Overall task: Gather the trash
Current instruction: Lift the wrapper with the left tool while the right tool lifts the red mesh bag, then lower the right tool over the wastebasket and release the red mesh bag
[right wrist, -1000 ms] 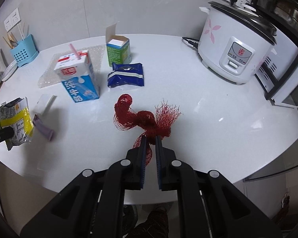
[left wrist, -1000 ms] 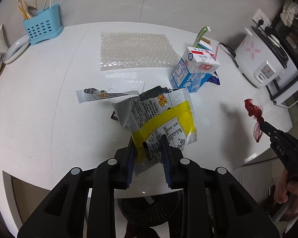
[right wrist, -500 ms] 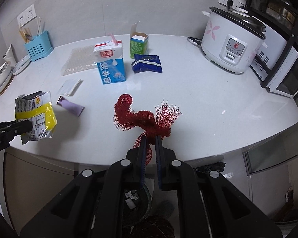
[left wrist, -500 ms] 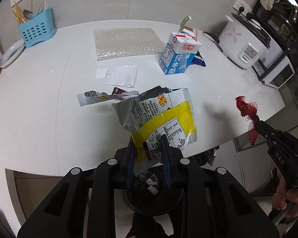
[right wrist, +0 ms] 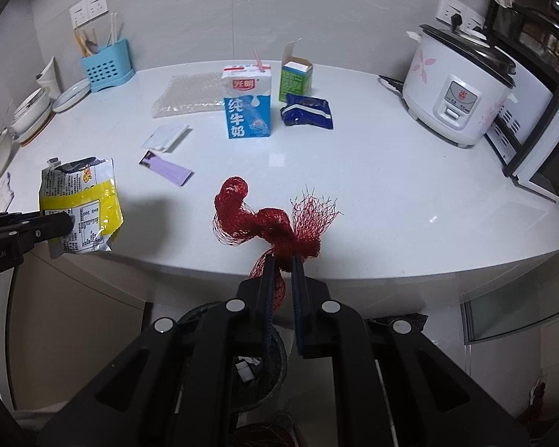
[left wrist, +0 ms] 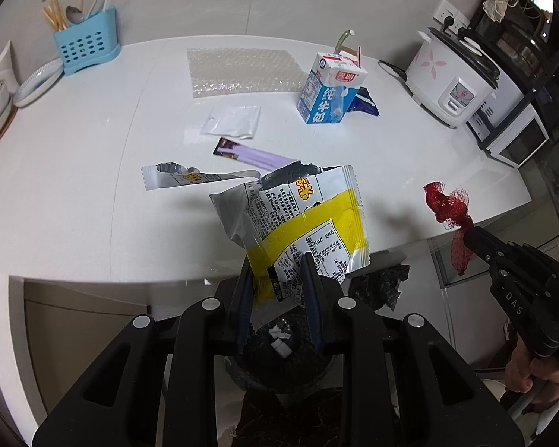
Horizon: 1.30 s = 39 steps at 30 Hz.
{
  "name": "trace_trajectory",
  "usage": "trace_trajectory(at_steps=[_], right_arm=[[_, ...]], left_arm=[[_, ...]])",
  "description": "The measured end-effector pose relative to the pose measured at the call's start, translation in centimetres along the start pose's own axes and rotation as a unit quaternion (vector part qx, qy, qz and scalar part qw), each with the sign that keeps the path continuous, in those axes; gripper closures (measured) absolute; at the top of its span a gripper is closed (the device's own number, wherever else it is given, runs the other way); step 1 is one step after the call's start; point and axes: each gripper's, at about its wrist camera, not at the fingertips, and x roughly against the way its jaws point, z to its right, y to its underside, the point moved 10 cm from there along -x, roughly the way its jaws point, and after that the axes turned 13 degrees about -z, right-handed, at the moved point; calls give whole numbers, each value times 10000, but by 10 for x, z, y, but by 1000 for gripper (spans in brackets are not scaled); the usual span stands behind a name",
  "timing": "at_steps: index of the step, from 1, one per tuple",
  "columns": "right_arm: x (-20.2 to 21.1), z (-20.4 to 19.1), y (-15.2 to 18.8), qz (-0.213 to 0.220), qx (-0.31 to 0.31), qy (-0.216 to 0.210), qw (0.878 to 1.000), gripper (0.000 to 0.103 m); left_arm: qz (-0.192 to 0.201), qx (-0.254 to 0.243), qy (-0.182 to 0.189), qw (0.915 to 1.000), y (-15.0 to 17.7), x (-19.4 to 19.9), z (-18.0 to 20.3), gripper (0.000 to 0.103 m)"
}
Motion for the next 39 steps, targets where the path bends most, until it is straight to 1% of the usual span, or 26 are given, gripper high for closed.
trace_trajectory(at_steps=[8, 14, 19, 22, 23, 25, 29, 31, 33, 35, 39], right_arm=[[1, -10, 33, -35, 361, -185, 9992, 95], [-10, -13, 57, -183, 481, -282, 9983, 95], [-30, -20, 78, -405, 576, -389, 9968, 95], [-42, -27, 90, -521, 704, -357, 9955, 95], [-45, -29, 92, -556, 732, -362, 9951, 95], [-54, -33, 98, -652, 789, -349, 9941, 95], [-68, -37, 107, -853, 830, -363, 9922, 95], [-75, -38, 110, -930, 851, -314, 9915, 95], [-80, -40, 113, -992, 867, -319, 9908, 95], [-86, -41, 116, -1056, 885, -324, 9899, 95], [-101, -43, 123, -1232, 897, -339, 9877, 95]], left_arm=[[-84, 148, -42, 9998, 42, -10, 10, 79], [-237, 307, -58, 9992, 68, -27, 10, 79], [-308, 399, -49, 9987, 84, -44, 7, 79], [-397, 515, -48, 9979, 95, -57, 5, 79], [-412, 521, -14, 9978, 99, -62, 7, 79], [-457, 508, -57, 9976, 105, -70, 8, 79], [-656, 494, -109, 9966, 118, -91, 7, 79], [-760, 555, -68, 9955, 125, -99, 4, 79], [-800, 568, -141, 9951, 129, -106, 0, 79], [-866, 531, -318, 9943, 133, -113, -6, 79], [-1028, 576, -318, 9925, 142, -128, -15, 79]])
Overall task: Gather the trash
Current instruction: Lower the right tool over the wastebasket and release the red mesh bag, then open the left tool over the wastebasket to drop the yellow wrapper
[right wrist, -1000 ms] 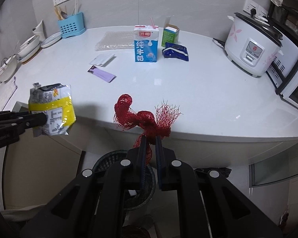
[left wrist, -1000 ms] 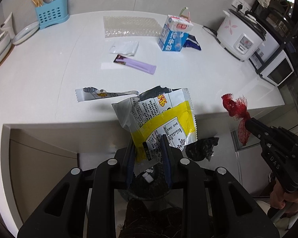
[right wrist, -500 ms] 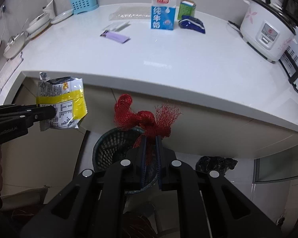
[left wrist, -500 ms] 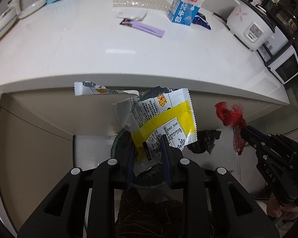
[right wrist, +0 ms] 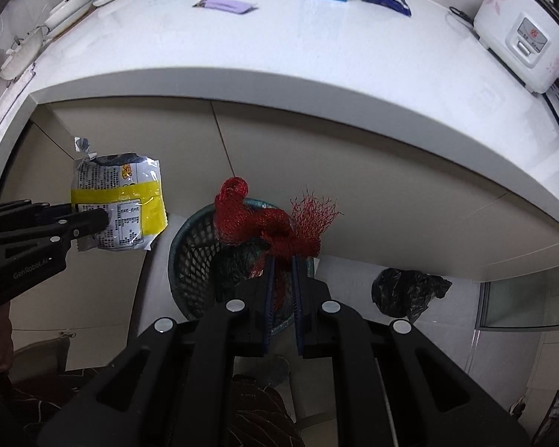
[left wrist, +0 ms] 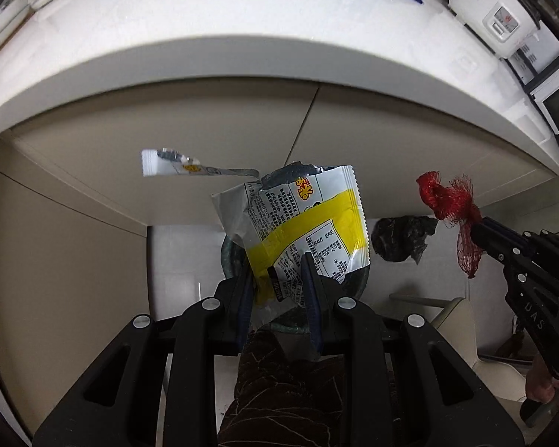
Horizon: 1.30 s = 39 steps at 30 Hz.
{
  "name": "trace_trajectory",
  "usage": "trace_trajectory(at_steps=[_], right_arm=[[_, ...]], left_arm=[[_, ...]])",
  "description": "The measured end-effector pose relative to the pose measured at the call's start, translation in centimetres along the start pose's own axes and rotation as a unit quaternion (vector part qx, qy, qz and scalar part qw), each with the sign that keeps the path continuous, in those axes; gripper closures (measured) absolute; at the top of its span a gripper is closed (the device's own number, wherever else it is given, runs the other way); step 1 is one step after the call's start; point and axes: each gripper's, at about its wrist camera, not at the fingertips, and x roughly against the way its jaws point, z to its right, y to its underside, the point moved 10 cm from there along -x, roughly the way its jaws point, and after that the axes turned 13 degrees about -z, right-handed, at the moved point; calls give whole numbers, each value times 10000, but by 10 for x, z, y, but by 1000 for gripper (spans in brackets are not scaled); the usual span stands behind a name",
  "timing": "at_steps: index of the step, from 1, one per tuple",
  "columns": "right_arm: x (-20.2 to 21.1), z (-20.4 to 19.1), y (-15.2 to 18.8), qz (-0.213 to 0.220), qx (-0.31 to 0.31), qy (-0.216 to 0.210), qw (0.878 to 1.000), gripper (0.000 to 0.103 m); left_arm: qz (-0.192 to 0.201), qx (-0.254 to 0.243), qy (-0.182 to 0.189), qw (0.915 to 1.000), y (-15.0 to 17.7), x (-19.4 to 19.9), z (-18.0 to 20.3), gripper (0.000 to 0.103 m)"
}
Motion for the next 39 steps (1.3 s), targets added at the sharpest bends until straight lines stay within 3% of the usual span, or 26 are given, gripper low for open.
trace_trajectory(at_steps=[14, 21, 24, 31, 35, 39], right_arm=[[-59, -14, 4, -604, 30, -218, 9979, 95], [-79, -23, -3, -789, 14, -318, 9964, 83], [-84, -26, -5, -803, 0, -349, 9962, 75], [-82, -13, -3, -677, -282, -484, 9961, 37], [-77, 6, 3, -592, -534, -449, 9958, 26], [-71, 25, 12, -548, -745, -472, 9946, 22]], left_arm=[[-369, 124, -65, 9992, 4, -43, -24, 79], [-464, 210, -47, 9987, -1, -51, -30, 79], [-505, 229, -44, 9985, -4, -55, -28, 79], [-587, 105, -26, 9982, -12, -64, -21, 79], [-698, -53, -43, 9975, -13, -80, -12, 79], [-810, -221, -8, 9965, -14, -94, 3, 79]])
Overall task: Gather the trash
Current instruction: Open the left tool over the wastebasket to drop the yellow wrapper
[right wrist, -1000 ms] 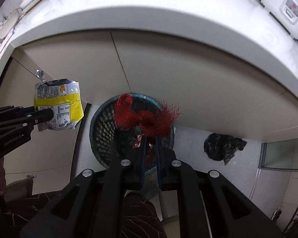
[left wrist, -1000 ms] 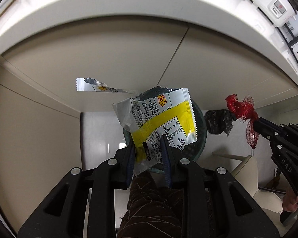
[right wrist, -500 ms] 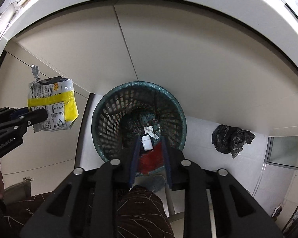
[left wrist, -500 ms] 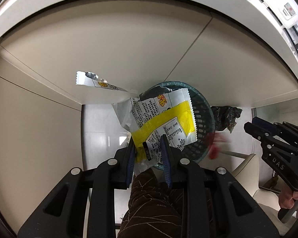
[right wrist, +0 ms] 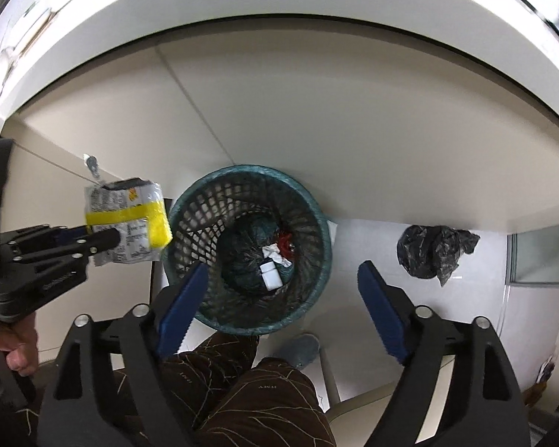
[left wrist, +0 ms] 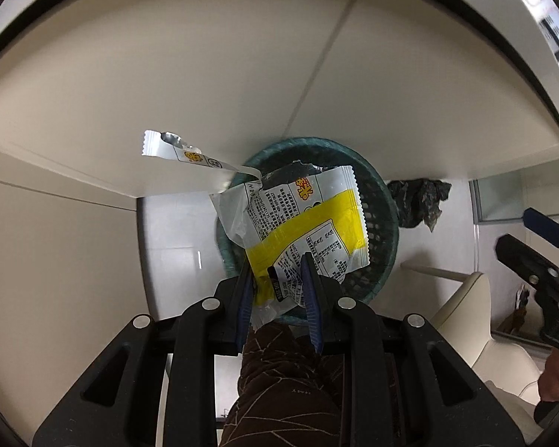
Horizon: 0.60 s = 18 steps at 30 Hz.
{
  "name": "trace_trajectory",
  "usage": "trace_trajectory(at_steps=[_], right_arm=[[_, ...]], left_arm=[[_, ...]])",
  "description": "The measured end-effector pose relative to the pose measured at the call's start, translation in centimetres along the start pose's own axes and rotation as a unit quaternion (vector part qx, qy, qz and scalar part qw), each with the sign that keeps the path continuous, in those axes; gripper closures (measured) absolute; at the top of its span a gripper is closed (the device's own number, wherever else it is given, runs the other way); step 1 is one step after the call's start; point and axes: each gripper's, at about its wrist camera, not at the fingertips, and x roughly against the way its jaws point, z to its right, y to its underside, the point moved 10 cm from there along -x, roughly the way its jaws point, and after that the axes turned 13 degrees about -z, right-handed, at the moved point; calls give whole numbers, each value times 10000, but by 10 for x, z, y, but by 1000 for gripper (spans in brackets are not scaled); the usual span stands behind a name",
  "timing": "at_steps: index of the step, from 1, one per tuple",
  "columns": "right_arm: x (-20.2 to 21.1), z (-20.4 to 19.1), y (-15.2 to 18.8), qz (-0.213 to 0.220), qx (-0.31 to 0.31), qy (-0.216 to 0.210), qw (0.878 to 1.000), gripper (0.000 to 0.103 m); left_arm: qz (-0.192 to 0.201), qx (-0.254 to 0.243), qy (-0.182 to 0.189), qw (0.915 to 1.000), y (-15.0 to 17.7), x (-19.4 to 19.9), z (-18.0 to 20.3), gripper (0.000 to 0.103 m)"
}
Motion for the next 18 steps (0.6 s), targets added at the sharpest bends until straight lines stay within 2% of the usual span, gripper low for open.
trace_trajectory(at_steps=[10, 11, 16, 18], right_arm=[[19, 41, 19, 138, -347, 150, 9992, 20], [20, 44, 22, 145, -377, 160, 9991, 20], [23, 56, 29, 171, -500, 163, 9985, 20], [23, 59, 30, 170, -533, 158, 9983, 20]], left_arm=[[-239, -360, -38, 9991, -4, -22, 34, 75], [-254, -386, -44, 9989, -5, -24, 37, 73], [-207, -448, -156, 9987, -4, -24, 46, 45], [-186, -464, -196, 9986, -3, -23, 47, 44]])
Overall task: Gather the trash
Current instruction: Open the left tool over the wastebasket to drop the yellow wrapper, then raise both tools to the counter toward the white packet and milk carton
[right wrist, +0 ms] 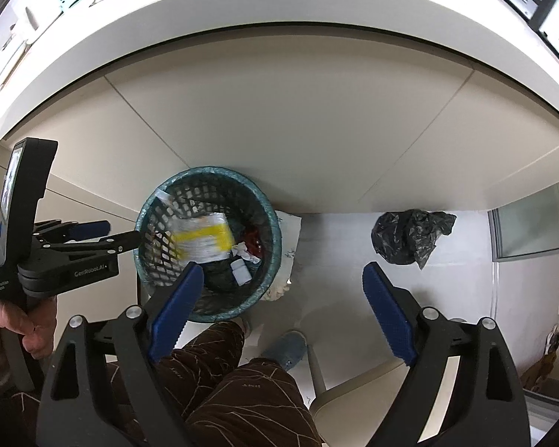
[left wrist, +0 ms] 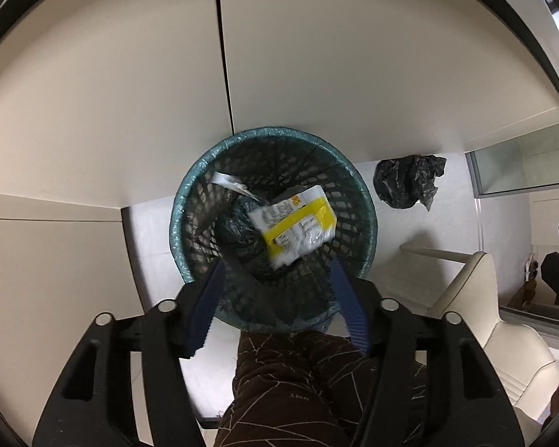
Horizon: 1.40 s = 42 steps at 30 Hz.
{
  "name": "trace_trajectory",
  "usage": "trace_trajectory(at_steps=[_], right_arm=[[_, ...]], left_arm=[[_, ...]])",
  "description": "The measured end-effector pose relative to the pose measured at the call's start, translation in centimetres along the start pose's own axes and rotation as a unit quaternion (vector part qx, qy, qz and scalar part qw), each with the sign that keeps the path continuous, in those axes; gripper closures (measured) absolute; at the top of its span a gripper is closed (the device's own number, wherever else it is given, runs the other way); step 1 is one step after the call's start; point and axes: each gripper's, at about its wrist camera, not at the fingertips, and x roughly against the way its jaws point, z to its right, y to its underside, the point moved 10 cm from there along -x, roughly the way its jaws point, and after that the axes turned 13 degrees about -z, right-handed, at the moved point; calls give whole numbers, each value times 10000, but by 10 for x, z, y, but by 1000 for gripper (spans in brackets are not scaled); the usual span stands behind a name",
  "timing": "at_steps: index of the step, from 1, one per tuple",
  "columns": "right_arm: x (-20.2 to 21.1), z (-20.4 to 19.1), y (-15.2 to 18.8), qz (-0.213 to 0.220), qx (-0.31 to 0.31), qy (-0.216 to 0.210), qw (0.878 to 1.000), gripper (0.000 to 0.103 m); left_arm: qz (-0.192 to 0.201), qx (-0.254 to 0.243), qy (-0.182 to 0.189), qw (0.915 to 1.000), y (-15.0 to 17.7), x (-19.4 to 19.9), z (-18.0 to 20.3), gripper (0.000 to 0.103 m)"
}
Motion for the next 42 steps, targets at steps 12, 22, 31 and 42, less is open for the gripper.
trace_trajectory(at_steps=[12, 22, 31, 42], right_arm=[[48, -12, -32, 612, 244, -13, 9978, 19], [116, -32, -91, 1358, 283, 38, 9903, 19], [145, -42, -128, 1590, 32, 126, 9872, 19], [170, -44, -147, 1716, -3, 345, 9846, 19]], left_arm=[[847, 55, -34, 9964, -2, 82, -4, 10], [1553, 227, 168, 9875, -25, 186, -26, 6], [1834, 307, 222, 9823, -61, 233, -57, 6], [1961, 367, 265, 9795, -97, 263, -82, 6]])
